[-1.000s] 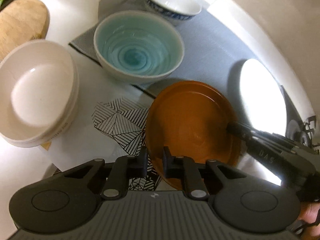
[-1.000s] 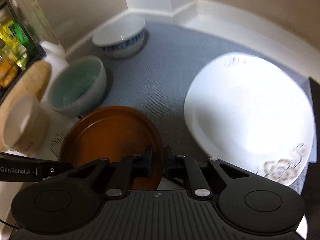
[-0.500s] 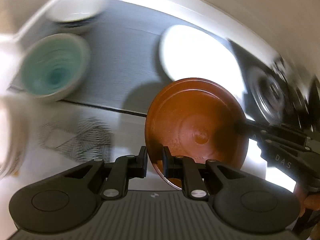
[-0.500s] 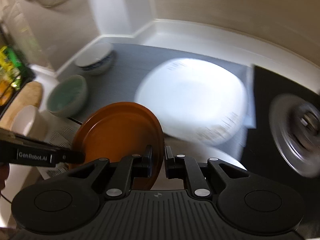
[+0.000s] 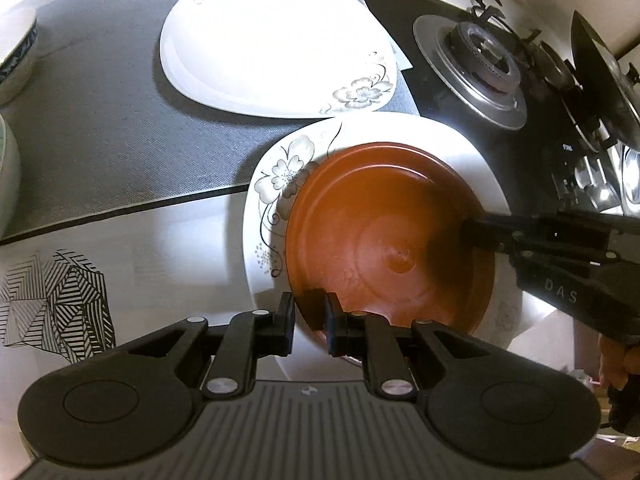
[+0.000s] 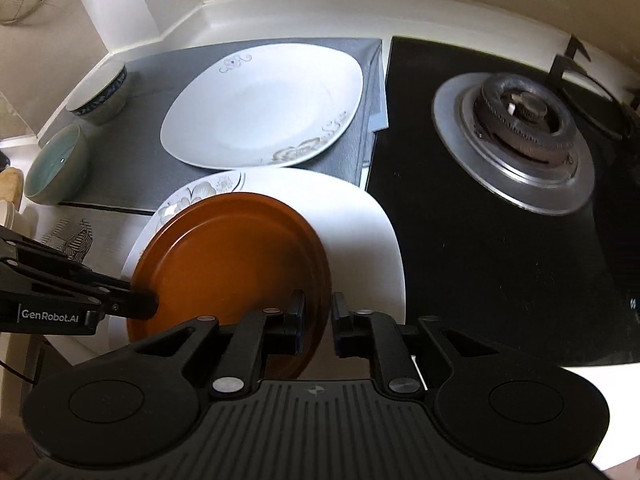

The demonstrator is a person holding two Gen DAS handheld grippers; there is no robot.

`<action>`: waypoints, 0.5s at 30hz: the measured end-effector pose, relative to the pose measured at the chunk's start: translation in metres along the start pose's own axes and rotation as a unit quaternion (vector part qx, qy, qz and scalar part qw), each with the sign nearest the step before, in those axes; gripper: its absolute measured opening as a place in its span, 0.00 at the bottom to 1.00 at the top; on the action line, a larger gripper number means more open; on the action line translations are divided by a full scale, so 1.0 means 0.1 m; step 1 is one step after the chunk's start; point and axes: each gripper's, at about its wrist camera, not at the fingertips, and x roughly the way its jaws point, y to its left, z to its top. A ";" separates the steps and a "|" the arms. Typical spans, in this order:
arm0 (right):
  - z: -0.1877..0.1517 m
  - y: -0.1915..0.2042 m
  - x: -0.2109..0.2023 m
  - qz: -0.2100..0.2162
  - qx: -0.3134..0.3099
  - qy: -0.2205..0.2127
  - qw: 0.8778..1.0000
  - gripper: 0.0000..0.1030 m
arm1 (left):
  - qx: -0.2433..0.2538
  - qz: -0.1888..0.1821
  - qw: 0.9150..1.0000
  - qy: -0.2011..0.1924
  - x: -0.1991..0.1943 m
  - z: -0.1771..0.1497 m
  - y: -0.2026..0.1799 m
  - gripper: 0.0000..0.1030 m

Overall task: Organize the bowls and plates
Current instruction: 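Lift the brown plate onto the white floral plate and open both grippers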

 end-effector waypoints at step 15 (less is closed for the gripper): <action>0.47 -0.29 0.02 0.021 0.042 -0.050 0.998 0.67 | -0.119 0.040 0.987 -0.099 -0.24 0.26 0.41 0.95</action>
